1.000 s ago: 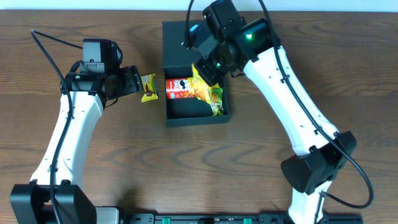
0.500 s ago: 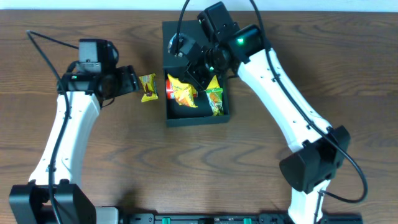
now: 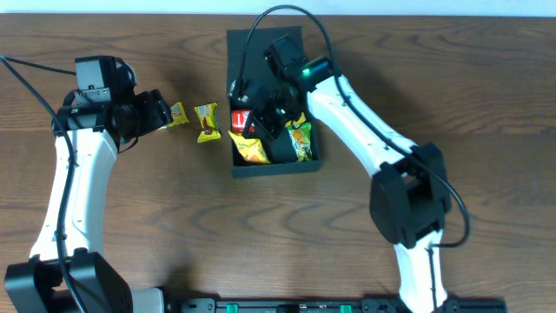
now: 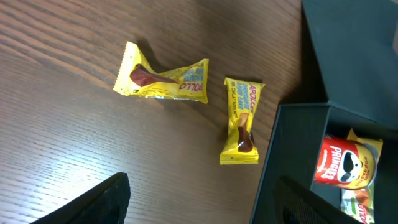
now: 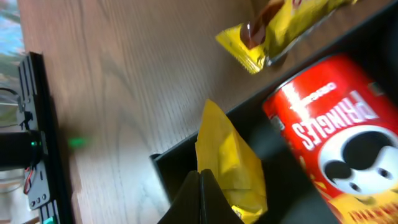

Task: Pack container
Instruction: 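Push and rearrange the packets inside the box with the right gripper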

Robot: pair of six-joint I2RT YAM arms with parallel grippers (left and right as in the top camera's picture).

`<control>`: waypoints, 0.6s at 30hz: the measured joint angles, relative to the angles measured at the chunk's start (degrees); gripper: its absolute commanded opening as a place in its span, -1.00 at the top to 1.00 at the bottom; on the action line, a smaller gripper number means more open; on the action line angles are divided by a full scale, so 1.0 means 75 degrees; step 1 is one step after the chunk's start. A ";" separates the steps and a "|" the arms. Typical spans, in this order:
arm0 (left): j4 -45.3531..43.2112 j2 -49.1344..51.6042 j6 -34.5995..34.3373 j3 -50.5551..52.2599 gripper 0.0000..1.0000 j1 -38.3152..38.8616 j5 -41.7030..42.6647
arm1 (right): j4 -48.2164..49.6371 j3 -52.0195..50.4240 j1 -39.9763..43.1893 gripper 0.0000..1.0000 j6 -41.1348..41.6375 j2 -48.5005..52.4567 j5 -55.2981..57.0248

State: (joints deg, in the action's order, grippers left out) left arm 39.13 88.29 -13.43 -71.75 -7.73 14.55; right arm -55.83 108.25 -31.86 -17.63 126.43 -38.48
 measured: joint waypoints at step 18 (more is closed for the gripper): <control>0.0131 0.0000 0.0064 0.0000 -0.50 0.0000 0.0020 | -0.0134 0.0210 -0.0172 0.97 0.1105 0.0664 0.0746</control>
State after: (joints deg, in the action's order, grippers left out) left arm 40.12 88.29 -12.95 -71.75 -7.73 14.70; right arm -56.84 109.82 -33.15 -9.34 131.41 -32.88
